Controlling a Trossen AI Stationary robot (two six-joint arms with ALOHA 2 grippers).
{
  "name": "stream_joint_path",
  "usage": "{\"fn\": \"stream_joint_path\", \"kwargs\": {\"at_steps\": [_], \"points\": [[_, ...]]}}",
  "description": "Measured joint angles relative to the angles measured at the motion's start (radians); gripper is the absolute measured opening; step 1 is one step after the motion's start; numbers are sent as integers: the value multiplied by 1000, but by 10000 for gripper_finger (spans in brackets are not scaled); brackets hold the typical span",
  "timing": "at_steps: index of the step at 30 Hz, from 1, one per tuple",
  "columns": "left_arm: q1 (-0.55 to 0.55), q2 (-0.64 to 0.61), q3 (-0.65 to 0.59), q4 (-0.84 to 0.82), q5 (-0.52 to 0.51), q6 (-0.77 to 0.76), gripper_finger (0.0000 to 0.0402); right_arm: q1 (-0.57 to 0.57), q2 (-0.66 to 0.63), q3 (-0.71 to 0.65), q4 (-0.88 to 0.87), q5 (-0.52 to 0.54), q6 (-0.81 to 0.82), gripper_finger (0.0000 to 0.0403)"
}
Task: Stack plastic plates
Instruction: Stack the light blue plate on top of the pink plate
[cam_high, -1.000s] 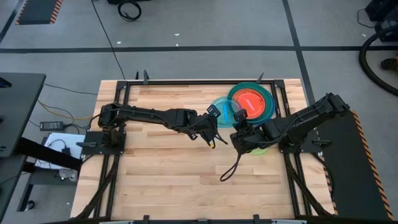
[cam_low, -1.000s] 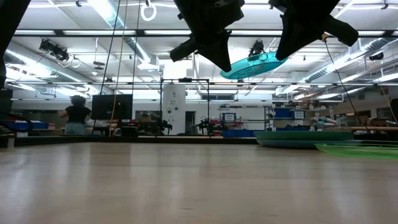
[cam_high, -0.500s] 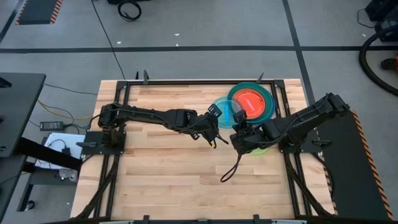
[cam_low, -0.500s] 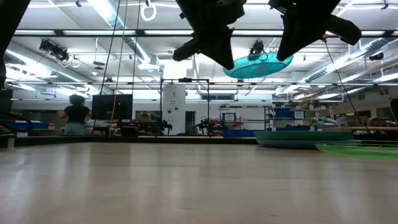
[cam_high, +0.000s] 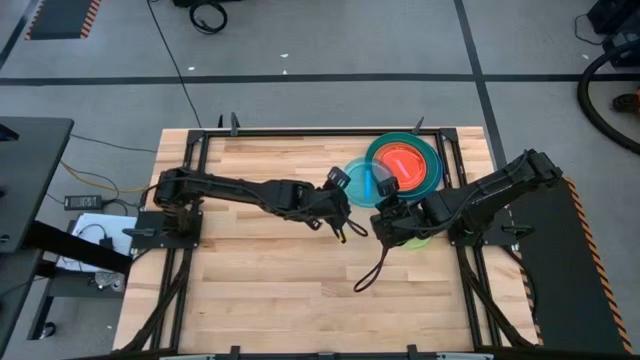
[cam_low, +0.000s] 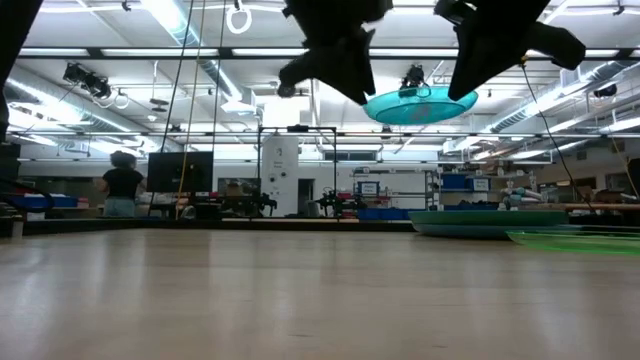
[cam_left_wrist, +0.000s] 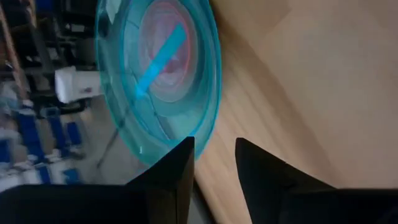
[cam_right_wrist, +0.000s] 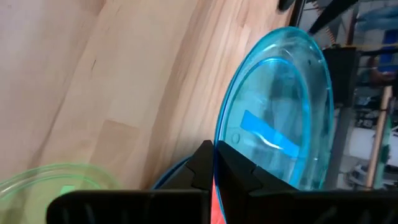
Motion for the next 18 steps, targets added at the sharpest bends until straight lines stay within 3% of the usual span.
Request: {"fn": "stream_joint_path", "kwargs": {"at_steps": [8, 18], "points": [[-39, -154, -143, 19, 27, -186, 110, -26, -1, -29, -49, -16, 156, 22], [-114, -303, -377, 68, 26, -395, 105, -176, -1, -122, -39, -20, 378, 22]]}}
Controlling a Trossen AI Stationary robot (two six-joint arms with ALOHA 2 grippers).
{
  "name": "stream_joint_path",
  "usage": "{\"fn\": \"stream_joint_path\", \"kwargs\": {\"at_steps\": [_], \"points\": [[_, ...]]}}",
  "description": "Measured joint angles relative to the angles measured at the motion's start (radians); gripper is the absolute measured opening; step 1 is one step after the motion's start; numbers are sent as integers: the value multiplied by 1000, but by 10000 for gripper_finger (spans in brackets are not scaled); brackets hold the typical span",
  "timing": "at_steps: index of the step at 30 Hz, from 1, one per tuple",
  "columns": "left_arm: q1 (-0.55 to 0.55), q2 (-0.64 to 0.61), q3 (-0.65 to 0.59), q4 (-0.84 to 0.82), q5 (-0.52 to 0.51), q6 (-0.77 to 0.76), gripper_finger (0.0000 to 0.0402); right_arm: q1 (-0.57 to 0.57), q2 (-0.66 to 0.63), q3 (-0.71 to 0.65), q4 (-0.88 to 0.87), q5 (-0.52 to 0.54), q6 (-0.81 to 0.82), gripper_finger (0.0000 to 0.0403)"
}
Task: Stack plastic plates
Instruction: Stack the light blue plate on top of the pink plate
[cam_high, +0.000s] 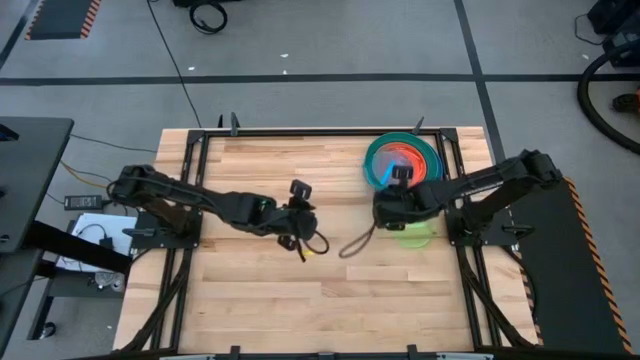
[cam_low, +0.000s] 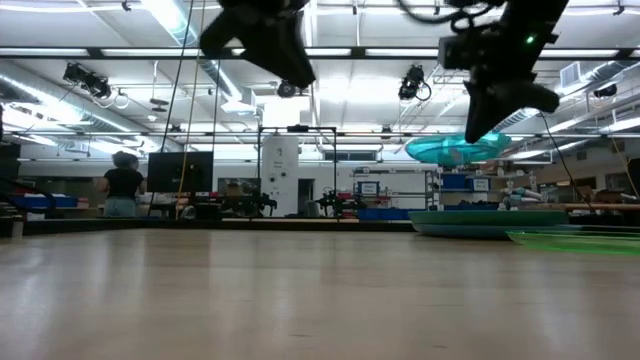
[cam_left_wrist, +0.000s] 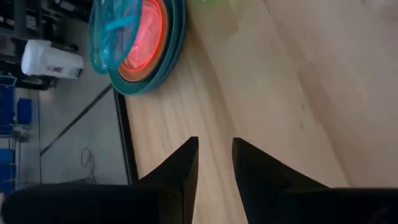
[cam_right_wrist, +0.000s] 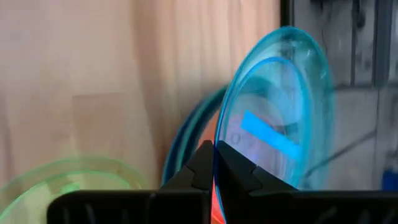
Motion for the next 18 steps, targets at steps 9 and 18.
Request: {"fn": "stream_joint_path", "kwargs": {"at_steps": [9, 18], "points": [[-17, -92, -192, 123, -6, -46, 105, -185, 0, -55, 45, -76, 51, 23], [-13, -232, -364, 237, -5, -107, 104, -333, 0, -88, 135, -113, -13, 23]]}}
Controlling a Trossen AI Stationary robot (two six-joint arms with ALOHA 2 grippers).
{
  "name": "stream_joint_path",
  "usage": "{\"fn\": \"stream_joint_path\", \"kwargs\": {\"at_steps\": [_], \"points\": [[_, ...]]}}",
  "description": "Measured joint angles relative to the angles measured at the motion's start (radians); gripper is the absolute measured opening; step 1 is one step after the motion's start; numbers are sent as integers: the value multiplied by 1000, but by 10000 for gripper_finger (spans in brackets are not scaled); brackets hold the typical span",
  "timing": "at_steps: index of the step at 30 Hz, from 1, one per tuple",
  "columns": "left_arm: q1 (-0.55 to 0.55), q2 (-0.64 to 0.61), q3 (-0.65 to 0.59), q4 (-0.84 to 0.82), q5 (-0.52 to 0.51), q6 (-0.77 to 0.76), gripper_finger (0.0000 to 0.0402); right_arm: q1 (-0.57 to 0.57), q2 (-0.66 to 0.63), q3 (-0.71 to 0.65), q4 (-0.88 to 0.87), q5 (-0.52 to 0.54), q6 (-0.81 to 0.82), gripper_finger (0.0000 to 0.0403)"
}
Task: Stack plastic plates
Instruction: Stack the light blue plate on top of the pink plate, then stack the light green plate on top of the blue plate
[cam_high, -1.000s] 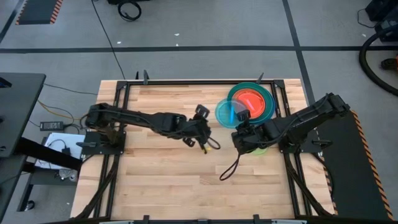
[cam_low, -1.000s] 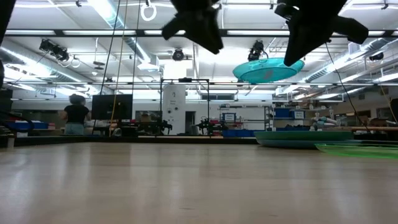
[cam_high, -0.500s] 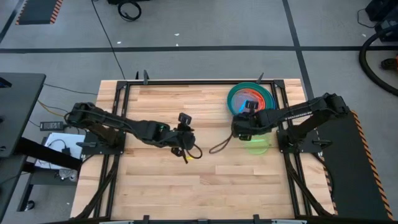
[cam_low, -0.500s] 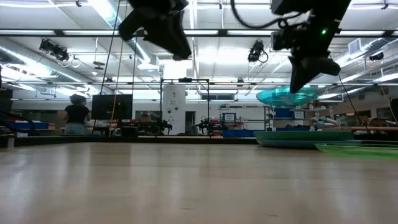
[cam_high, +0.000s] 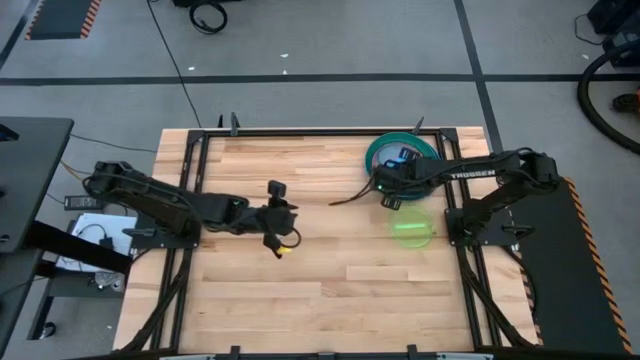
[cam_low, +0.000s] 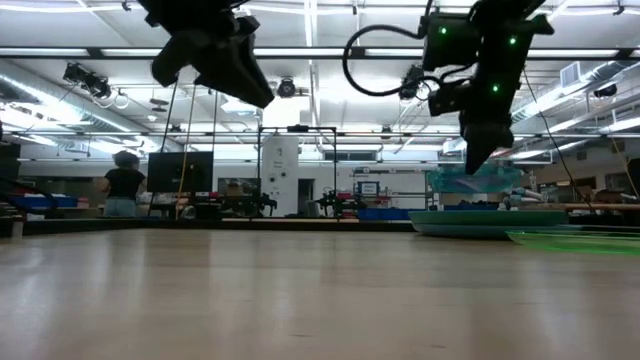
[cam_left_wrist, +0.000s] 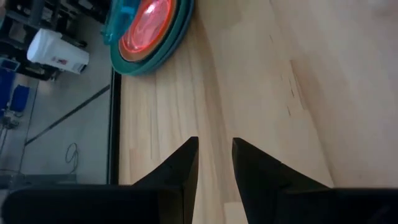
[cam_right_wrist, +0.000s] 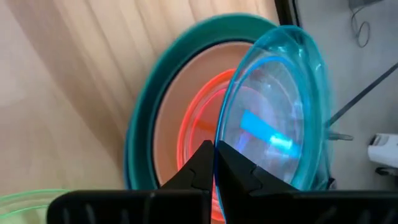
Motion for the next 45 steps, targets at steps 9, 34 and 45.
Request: {"fn": "stream_joint_path", "kwargs": {"at_steps": [9, 34, 45], "points": [[19, -186, -208, 155, 25, -84, 104, -103, 1, -75, 74, -54, -10, 23], [3, -578, -572, 526, 50, -261, 105, -122, 0, -23, 6, -177, 7, 130], [-4, -587, -607, 556, 49, -354, 105, 22, 0, -11, -27, -433, 473, 133]]}}
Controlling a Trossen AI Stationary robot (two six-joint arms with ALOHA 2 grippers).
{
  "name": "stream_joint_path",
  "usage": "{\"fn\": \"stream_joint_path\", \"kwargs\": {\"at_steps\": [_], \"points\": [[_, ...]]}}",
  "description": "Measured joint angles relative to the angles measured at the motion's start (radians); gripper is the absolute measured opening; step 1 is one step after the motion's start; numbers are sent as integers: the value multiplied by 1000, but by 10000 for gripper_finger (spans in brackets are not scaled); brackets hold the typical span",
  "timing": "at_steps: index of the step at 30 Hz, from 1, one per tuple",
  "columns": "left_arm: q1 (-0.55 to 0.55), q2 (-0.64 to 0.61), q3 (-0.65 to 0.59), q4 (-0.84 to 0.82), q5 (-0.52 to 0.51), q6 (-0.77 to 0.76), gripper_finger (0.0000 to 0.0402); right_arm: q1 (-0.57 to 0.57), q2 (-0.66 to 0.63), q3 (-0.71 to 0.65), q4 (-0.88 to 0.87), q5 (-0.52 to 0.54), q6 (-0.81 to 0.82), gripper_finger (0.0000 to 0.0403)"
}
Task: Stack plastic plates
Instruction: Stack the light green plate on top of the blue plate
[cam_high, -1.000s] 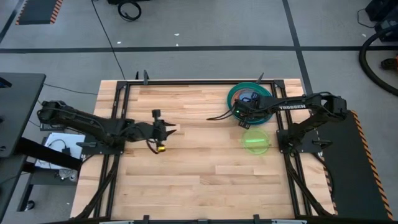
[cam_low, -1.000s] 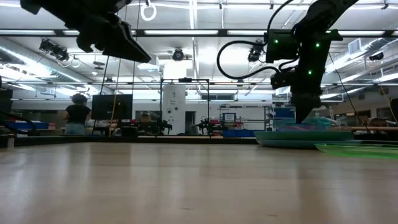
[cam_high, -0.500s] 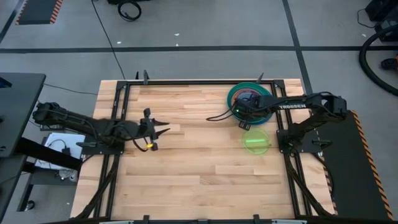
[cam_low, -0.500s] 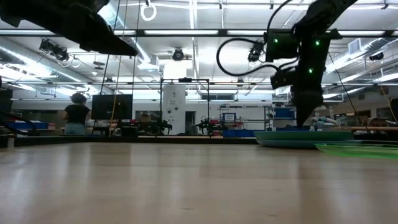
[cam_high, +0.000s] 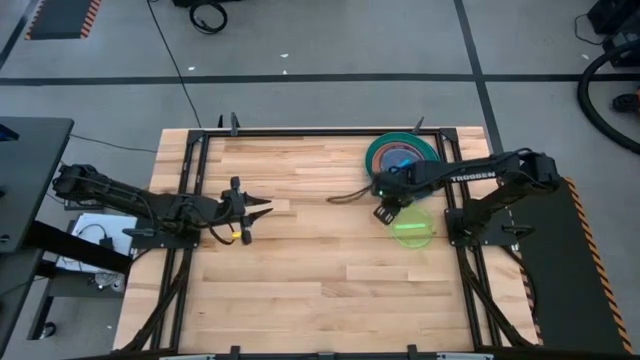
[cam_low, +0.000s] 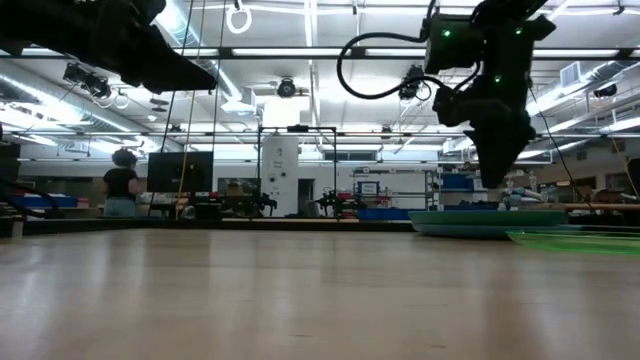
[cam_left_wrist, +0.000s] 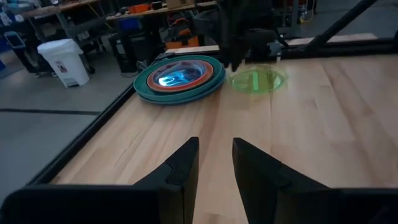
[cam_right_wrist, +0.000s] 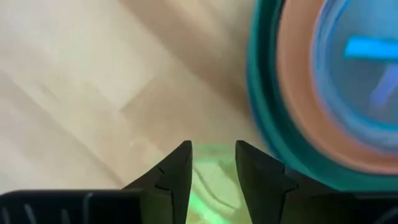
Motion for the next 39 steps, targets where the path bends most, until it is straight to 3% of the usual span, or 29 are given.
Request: {"fn": "stream_joint_path", "kwargs": {"at_steps": [8, 18, 30, 39], "points": [[0, 0, 0, 0, 0, -18, 105, 218, 25, -10, -24, 77, 220, 132], [1, 0, 0, 1, -1, -12, 105, 426, 222, 26, -30, 110, 343, 124], [1, 0, 0, 2, -2, 14, 105, 556, 418, 157, -155, 137, 446, 114], [1, 0, 0, 4, -1, 16, 105, 575, 503, 190, -229, 131, 464, 114]]}}
